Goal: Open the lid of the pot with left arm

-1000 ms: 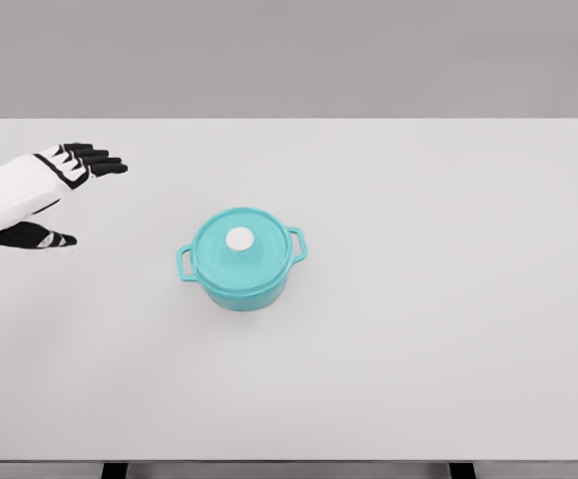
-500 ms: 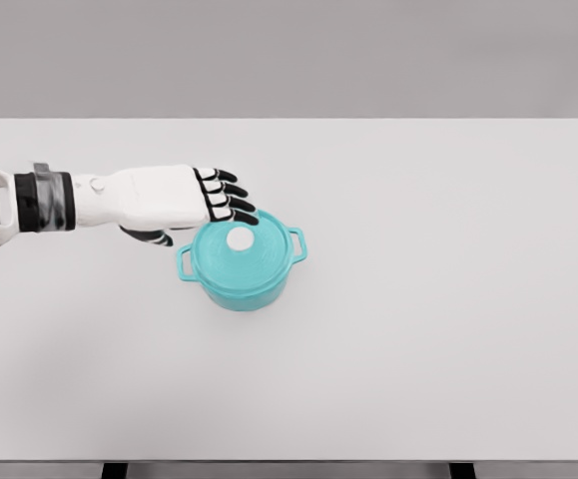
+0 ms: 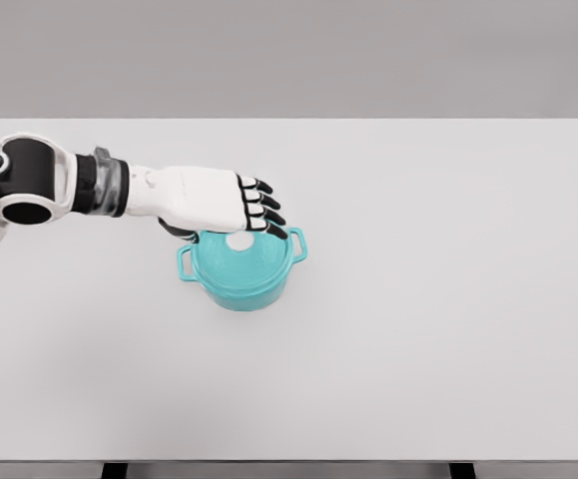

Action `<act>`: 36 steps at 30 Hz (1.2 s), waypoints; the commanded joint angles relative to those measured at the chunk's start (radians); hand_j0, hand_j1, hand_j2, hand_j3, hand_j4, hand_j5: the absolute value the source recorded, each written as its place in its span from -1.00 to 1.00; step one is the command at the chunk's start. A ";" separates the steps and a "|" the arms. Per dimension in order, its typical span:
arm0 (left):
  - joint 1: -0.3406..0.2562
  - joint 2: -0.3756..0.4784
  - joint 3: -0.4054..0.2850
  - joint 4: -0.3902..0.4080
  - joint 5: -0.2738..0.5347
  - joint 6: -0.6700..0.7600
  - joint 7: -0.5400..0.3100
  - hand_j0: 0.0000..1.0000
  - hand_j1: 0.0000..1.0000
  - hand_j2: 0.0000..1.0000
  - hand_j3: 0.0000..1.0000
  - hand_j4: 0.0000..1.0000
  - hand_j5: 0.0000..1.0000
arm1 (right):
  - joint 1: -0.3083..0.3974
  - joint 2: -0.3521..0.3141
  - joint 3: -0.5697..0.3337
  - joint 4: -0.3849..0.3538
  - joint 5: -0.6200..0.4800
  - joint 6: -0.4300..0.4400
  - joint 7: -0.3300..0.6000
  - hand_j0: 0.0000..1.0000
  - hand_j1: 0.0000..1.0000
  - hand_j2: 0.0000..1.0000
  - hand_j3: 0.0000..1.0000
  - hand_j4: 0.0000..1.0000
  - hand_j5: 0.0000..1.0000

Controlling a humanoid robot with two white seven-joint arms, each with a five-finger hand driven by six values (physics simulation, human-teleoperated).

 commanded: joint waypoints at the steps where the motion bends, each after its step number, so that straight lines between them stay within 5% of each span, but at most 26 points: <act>1: 0.000 -0.001 -0.027 0.003 0.008 0.002 0.005 1.00 1.00 1.00 1.00 1.00 1.00 | 0.000 0.000 0.000 0.000 0.000 0.000 0.000 1.00 1.00 1.00 1.00 1.00 1.00; 4: -0.034 -0.006 -0.071 0.005 0.023 0.002 0.006 1.00 1.00 1.00 1.00 1.00 1.00 | -0.002 0.000 0.000 0.000 0.000 0.000 0.000 1.00 1.00 1.00 1.00 1.00 1.00; 9: -0.043 -0.009 -0.075 0.016 0.026 0.002 0.006 1.00 1.00 1.00 1.00 1.00 1.00 | -0.002 0.000 0.000 0.000 0.000 0.000 -0.001 1.00 1.00 1.00 1.00 1.00 1.00; 14: -0.051 -0.009 -0.079 0.020 0.025 0.002 0.006 0.77 0.77 0.77 0.77 0.77 0.77 | -0.002 0.000 0.000 0.000 0.000 0.000 0.000 1.00 1.00 1.00 1.00 1.00 1.00; 36: -0.060 -0.009 -0.087 0.026 0.023 0.002 0.005 0.66 0.66 0.66 0.66 0.66 0.66 | 0.000 0.000 0.000 0.000 0.000 0.000 0.000 1.00 1.00 1.00 1.00 1.00 1.00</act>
